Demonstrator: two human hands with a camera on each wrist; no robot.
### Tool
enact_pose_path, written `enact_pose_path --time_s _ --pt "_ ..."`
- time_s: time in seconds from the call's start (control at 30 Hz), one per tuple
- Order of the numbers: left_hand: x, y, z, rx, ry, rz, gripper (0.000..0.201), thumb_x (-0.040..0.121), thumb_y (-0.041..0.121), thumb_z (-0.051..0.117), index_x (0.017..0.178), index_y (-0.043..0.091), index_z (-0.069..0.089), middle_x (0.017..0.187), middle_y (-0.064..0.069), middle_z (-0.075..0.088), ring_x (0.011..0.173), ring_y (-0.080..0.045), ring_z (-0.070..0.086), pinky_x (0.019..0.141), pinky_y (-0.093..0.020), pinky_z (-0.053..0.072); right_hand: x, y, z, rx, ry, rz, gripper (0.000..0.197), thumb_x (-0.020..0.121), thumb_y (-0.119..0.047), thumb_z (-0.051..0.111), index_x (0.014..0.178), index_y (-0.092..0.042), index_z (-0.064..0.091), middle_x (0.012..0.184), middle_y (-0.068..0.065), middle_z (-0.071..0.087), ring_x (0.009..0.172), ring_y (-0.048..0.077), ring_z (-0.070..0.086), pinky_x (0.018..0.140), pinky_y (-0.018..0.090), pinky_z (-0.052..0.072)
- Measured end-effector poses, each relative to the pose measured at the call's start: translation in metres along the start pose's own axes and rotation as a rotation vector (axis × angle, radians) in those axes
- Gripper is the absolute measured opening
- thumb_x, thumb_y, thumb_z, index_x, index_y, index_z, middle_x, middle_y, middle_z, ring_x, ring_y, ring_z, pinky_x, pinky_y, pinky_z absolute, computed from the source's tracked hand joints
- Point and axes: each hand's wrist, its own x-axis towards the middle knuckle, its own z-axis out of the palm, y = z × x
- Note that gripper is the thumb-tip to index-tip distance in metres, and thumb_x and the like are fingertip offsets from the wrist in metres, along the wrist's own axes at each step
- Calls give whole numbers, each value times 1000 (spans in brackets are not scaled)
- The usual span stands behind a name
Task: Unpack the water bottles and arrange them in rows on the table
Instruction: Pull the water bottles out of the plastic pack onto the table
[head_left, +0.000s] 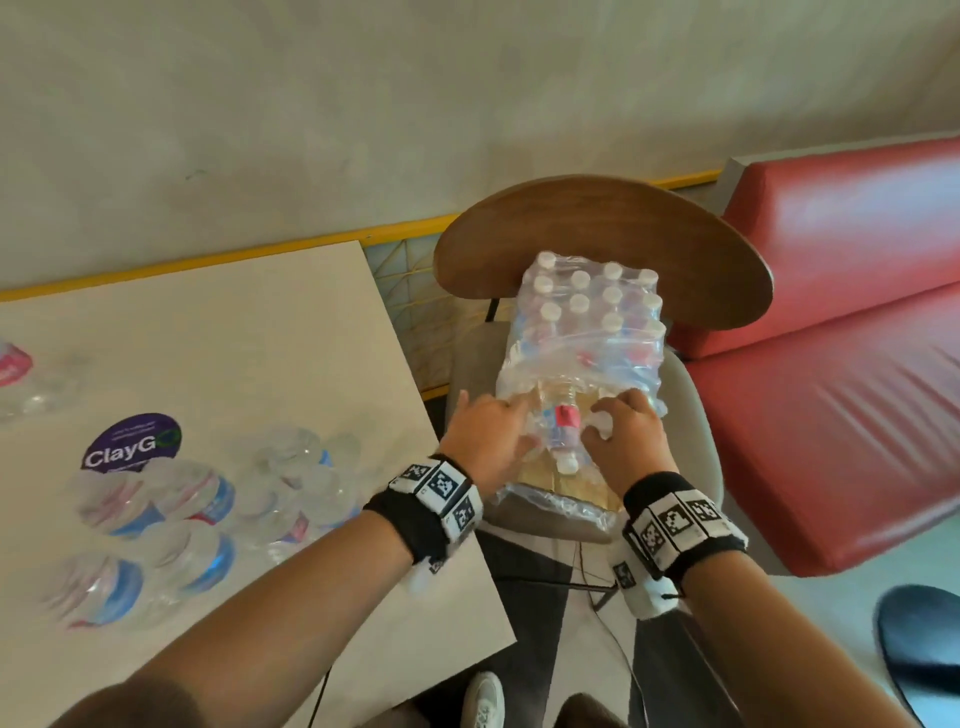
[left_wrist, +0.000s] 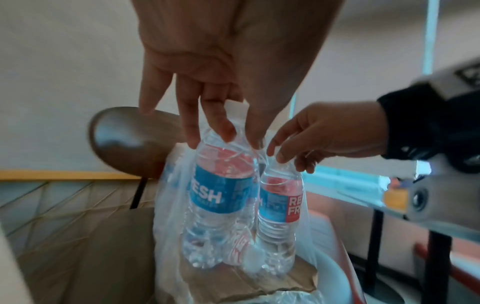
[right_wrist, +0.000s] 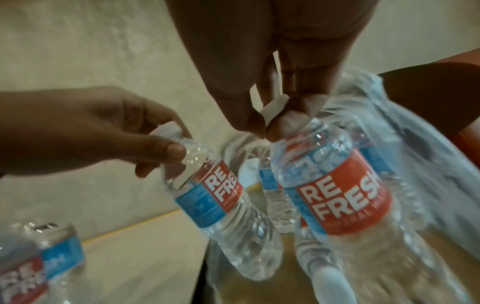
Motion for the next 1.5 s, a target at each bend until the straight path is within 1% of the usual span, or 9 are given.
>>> enact_pose_path --time_s 0.2,0.37,0.5,0.8,1.0,1.13,1.27,1.4,1.5 --pt "-88 -29 -22 -403 218 -187 37 91 35 56 124 20 50 114 -3 53 98 -15 52 86 -22 45 -23 -69 -6 -49 40 -251 18 79 -12 68 94 -4 71 100 10 61 91 28 60 79 28 45" --pt "-169 -59 -22 -447 327 -170 25 88 32 61 112 28 55 98 16 46 89 5 40 74 -4 34 -24 -131 35 -31 -161 -350 15 83 -23 61 94 -16 67 97 -2 52 83 10 46 60 8 29" --pt "-227 -76 -12 -418 270 -236 27 89 37 58 115 30 55 103 17 48 95 20 36 78 1 32 -29 -165 73 -89 -303 -414 22 87 -25 58 99 -10 69 102 2 58 96 14 52 77 16 40" --pt "-305 -111 -2 -425 199 -405 40 80 56 44 112 34 56 99 11 57 90 10 40 74 -5 36 -30 -183 113 -232 -397 -488 26 93 -24 52 113 -12 63 117 1 59 114 20 46 86 19 34" --pt "-309 -151 -2 -301 314 -596 39 81 46 53 113 24 60 97 7 57 81 3 44 76 -9 38 -18 -189 130 -194 -358 -561 28 91 -23 51 115 -14 61 118 3 59 99 14 47 77 8 26" --pt "-303 -161 -7 -285 400 -699 35 85 20 66 118 21 58 92 -1 57 72 -11 49 74 -23 45 -26 -198 120 -284 -381 -457 47 92 -40 50 134 -20 44 135 7 40 111 24 50 93 32 46" --pt "-309 -165 -11 -26 421 -701 49 73 41 73 116 25 54 94 1 46 88 -20 49 61 -30 50 -61 -215 96 -194 -149 -512 58 86 -53 53 134 -22 42 127 9 38 112 28 43 95 41 45" --pt "-314 -175 -7 -95 651 -739 85 52 66 69 121 22 46 122 -9 33 118 -25 33 91 -30 39 -105 -216 102 36 -503 -643 50 79 -53 63 120 -26 50 110 2 47 100 20 54 89 29 46" --pt "-316 -191 4 -345 697 -770 89 46 66 73 119 24 44 147 -5 9 139 -8 7 106 -29 26 -120 -214 118 -37 -760 -598 64 77 -55 66 131 -34 38 117 1 47 107 20 52 94 28 43"
